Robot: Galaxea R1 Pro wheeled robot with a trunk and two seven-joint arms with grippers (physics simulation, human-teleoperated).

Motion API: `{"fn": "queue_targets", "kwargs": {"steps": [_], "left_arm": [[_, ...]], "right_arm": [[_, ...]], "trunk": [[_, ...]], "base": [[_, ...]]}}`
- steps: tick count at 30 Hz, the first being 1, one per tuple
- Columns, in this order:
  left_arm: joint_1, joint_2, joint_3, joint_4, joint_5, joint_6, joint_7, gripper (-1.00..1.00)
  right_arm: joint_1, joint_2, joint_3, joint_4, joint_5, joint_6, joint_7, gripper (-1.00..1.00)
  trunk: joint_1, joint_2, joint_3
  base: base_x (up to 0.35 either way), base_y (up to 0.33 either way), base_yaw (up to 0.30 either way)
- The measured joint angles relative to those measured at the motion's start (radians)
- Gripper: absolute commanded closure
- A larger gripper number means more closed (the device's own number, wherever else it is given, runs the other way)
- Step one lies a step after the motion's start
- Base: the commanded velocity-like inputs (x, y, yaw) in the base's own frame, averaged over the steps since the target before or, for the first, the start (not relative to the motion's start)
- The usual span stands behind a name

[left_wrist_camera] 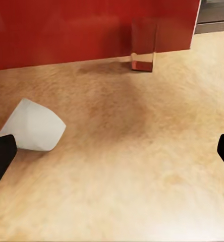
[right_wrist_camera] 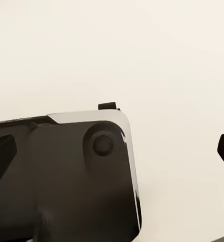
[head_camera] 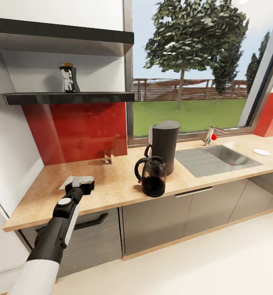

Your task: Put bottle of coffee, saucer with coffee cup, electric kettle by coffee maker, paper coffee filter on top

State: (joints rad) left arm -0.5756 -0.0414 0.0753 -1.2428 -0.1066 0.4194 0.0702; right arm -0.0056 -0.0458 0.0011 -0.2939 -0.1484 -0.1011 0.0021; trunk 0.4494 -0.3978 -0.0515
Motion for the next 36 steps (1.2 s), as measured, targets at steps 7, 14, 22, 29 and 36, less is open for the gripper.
{"fn": "queue_targets", "kwargs": {"steps": [7,14,22,29,36], "left_arm": [[-0.049,0.008,0.002,0.016,-0.002,0.054,0.175,-1.0],[-0.041,0.017,0.001,0.04,-0.004,0.049,0.202,-1.0],[-0.039,0.018,-0.002,0.071,-0.004,0.044,0.205,-1.0],[-0.039,0.019,0.002,0.113,-0.004,0.042,0.204,-1.0],[-0.039,0.025,0.003,0.151,-0.004,0.041,0.205,-1.0]], "right_arm": [[0.0,-0.001,0.0,0.001,0.002,0.0,0.001,-1.0],[0.0,-0.002,0.0,0.001,0.003,0.0,0.0,-1.0],[0.0,-0.002,0.0,0.002,0.003,-0.001,0.0,-1.0],[0.0,-0.002,0.0,0.015,0.003,-0.001,-0.001,-1.0],[0.0,-0.002,0.0,0.032,0.003,-0.002,-0.001,-1.0]], "trunk": [[0.0,0.0,0.0],[0.0,0.0,0.0],[0.0,0.0,0.0],[-0.001,0.0,0.0],[-0.001,0.0,0.0]], "base": [[0.0,0.0,0.0],[0.0,0.0,0.0],[0.033,0.0,0.0],[0.289,0.0,0.0],[0.327,0.0,0.0]]}}
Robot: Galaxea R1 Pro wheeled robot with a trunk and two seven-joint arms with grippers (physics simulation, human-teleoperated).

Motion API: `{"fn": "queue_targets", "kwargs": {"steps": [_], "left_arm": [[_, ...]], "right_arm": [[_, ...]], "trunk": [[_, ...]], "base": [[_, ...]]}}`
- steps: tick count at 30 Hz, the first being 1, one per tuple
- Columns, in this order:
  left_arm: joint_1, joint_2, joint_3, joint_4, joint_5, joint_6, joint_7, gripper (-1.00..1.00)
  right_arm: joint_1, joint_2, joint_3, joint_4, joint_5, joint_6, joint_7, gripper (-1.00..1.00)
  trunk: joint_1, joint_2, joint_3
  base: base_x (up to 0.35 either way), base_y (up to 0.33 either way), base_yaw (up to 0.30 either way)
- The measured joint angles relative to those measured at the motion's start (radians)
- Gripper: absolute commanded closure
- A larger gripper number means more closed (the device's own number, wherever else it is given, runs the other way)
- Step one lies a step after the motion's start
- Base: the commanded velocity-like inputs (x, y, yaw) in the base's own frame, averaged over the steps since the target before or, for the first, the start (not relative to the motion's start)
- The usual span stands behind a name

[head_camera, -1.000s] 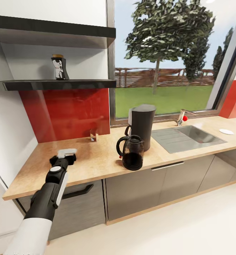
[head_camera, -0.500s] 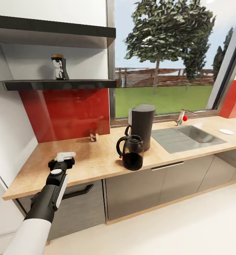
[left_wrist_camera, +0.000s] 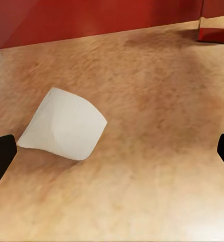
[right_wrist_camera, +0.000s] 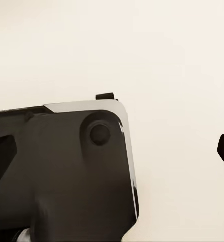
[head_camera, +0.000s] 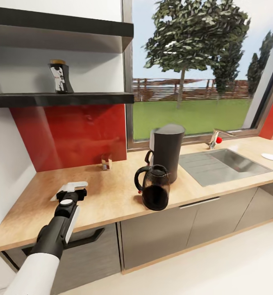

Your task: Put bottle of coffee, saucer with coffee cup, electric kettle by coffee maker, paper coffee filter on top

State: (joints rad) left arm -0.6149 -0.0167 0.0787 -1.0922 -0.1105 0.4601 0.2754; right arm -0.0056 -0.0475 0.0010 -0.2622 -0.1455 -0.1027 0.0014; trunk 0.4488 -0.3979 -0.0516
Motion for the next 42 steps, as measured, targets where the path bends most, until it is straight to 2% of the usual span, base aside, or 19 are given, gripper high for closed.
{"fn": "queue_targets", "kwargs": {"steps": [7,20,35,39,42], "left_arm": [[-0.001,0.011,0.002,0.017,-0.001,0.0,0.001,-1.0],[0.001,0.076,0.006,0.02,0.004,0.002,0.006,-1.0],[0.003,0.083,0.007,0.081,0.008,0.0,0.009,-1.0],[0.003,0.083,0.037,0.142,0.007,-0.009,0.009,-1.0],[0.004,0.086,0.08,0.183,0.005,-0.05,0.007,-1.0]], "right_arm": [[0.0,0.0,0.0,0.001,0.0,0.0,0.0,-1.0],[0.0,0.0,0.0,0.001,0.0,0.0,0.0,-1.0],[0.0,0.0,0.0,0.001,0.0,0.0,0.0,-1.0],[0.0,0.0,0.0,0.001,0.0,0.0,0.0,-1.0],[0.0,0.0,0.0,0.002,0.0,0.0,0.0,-1.0]], "trunk": [[0.0,0.0,0.0],[0.0,0.0,0.0],[0.001,0.0,0.0],[0.001,0.0,0.0],[0.001,0.0,0.0]], "base": [[0.183,0.0,0.0],[0.076,0.0,0.0],[0.058,0.0,0.0],[0.0,0.0,0.0],[0.0,0.0,0.0]]}}
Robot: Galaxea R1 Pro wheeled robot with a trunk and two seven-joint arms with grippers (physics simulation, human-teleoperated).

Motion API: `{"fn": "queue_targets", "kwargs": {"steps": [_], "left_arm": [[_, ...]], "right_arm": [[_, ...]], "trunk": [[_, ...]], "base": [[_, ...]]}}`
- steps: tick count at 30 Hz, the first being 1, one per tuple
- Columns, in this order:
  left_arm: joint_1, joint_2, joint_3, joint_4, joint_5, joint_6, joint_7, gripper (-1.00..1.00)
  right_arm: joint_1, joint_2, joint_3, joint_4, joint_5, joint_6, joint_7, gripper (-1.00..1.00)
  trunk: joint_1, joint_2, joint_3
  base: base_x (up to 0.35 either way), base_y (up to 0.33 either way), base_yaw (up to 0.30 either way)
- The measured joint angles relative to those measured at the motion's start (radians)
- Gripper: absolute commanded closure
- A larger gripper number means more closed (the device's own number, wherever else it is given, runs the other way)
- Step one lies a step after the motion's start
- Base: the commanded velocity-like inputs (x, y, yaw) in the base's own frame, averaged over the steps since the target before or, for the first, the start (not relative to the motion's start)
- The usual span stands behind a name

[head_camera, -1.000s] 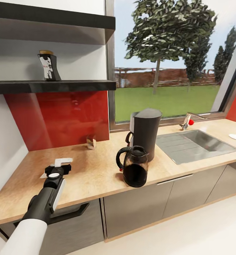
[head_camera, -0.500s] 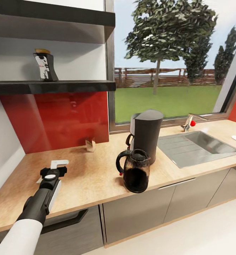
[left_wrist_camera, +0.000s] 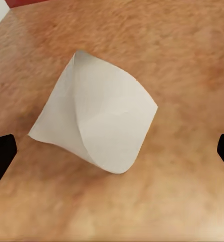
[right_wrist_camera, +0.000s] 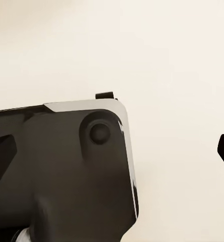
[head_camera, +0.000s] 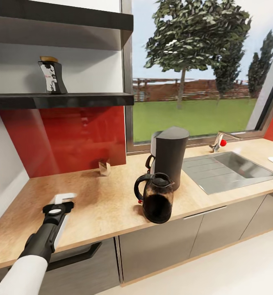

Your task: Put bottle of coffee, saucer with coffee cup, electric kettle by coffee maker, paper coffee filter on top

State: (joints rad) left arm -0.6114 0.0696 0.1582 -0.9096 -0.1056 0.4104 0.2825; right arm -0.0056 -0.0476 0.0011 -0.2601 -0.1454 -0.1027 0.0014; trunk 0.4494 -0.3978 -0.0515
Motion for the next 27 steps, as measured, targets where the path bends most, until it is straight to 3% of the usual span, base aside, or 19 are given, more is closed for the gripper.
{"fn": "queue_targets", "kwargs": {"steps": [4,9,18,27], "left_arm": [[0.0,0.017,0.024,0.019,-0.001,-0.03,-0.001,-1.0],[0.0,0.032,0.028,0.023,0.001,-0.036,-0.001,-1.0],[0.0,0.034,0.029,0.026,0.002,-0.038,0.0,-1.0],[-0.001,0.033,0.029,0.065,0.005,-0.039,0.001,-1.0]], "right_arm": [[0.0,-0.001,0.0,0.004,0.0,0.0,0.0,-1.0],[0.0,-0.001,0.0,0.005,0.0,0.0,0.0,-1.0],[0.0,-0.002,0.0,0.005,0.0,0.0,0.0,-1.0],[0.0,-0.002,0.0,0.005,0.0,0.0,0.0,-1.0]], "trunk": [[0.0,0.0,0.0],[0.0,0.0,0.0],[0.0,0.0,0.0],[0.0,0.0,0.0]], "base": [[0.0,0.0,0.0],[0.0,0.0,0.0],[0.003,0.0,0.0],[0.142,0.0,0.0]]}}
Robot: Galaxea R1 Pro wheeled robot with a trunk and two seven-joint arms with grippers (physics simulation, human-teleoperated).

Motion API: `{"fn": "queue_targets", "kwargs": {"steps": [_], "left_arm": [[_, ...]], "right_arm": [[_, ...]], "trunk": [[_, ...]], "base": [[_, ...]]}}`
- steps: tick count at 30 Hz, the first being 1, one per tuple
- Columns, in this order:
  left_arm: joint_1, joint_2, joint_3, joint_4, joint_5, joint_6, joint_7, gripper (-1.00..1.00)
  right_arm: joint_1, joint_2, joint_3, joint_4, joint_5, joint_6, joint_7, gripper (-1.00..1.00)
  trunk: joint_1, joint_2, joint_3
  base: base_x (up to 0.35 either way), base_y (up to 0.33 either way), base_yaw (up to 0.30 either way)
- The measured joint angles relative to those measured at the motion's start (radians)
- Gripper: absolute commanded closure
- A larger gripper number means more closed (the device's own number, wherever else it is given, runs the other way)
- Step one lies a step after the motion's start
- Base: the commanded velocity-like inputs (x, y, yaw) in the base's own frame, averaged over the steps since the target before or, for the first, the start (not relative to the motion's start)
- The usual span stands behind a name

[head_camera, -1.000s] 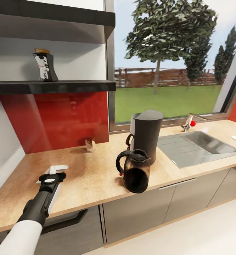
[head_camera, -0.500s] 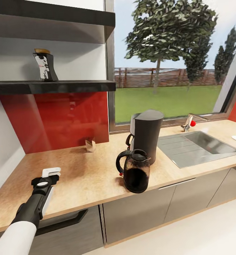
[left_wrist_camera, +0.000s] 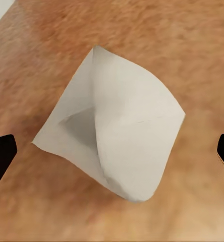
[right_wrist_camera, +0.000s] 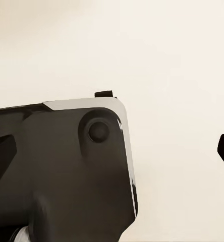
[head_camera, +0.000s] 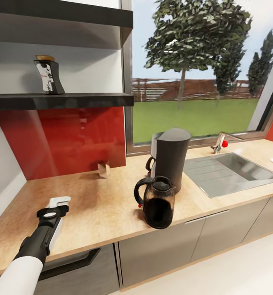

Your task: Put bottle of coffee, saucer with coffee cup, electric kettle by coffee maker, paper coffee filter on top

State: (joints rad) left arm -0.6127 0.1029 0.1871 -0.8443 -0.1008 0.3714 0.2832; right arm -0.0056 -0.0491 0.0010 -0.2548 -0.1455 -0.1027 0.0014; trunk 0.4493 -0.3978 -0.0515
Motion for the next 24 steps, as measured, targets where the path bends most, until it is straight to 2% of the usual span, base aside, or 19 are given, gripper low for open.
{"fn": "queue_targets", "kwargs": {"steps": [6,24], "left_arm": [[0.001,0.002,0.001,0.01,-0.002,-0.001,0.0,-1.0],[0.001,0.038,0.002,0.048,-0.001,-0.001,0.0,-1.0]], "right_arm": [[0.0,0.0,0.0,0.0,0.0,0.0,0.0,-1.0],[0.0,0.0,0.0,0.0,0.0,0.0,0.0,-1.0]], "trunk": [[0.0,0.0,0.0],[0.0,0.0,0.0]], "base": [[0.015,0.0,0.0],[0.052,0.0,0.0]]}}
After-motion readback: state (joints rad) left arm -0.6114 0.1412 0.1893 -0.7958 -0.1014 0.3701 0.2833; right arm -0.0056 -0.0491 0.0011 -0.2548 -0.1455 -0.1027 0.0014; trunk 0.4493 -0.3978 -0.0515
